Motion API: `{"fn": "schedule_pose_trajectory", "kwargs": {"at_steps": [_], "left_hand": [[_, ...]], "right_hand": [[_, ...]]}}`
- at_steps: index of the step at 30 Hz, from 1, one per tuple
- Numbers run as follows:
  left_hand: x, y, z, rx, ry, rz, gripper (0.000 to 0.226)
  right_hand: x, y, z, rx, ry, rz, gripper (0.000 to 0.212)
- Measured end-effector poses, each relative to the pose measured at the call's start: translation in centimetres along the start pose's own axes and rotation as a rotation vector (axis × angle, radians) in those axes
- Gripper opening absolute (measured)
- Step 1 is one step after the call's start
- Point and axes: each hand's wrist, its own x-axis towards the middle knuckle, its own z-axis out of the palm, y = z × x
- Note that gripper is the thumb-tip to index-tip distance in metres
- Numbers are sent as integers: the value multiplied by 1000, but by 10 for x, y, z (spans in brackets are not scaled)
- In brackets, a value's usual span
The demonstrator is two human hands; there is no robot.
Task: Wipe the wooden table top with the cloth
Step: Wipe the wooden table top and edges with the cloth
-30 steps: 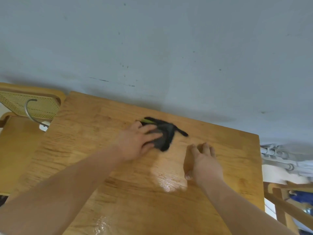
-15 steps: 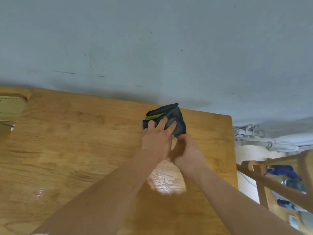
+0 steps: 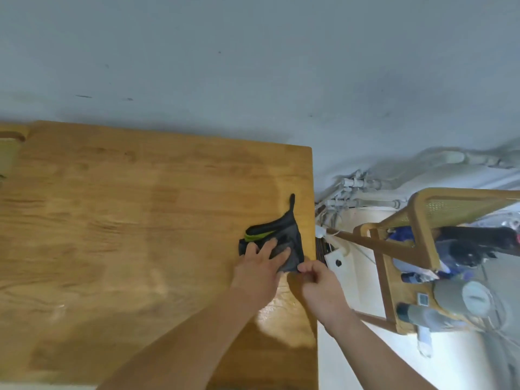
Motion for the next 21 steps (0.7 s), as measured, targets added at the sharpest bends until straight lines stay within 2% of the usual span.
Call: {"fn": "schedule_pose_trajectory", "kwargs": {"at_steps": [4,6,8,11,14,16,18,21], "left_hand": [[-65,50,27,-56,-71,-21,60],[-93,65,38,-69,-101,-16,65],[-115,73,45,-64,-150,-6,71],[-139,78,50,-15,-225,14,86],[-160,74,54,48,-215,62,98],[-174,67,57,98,-195,86,106],[-187,59,58,106,-182,81,103],[-198,52,58,39,-118,57,78]], "right_hand": [[-31,42,-15,-111,-24,64,21],[-44,58,-18,-181,-23,83,25],[-55,70,-18,-167,-42,77,28],[-67,82,-14,-179,-114,56,20],[-73,94,-10,-245,-165,83,37],[-76,98,-8,-266,-164,122,39],[-81,103,-6,-264,-165,155,35],[-87,104,-1,-111,-196,249,33]]}}
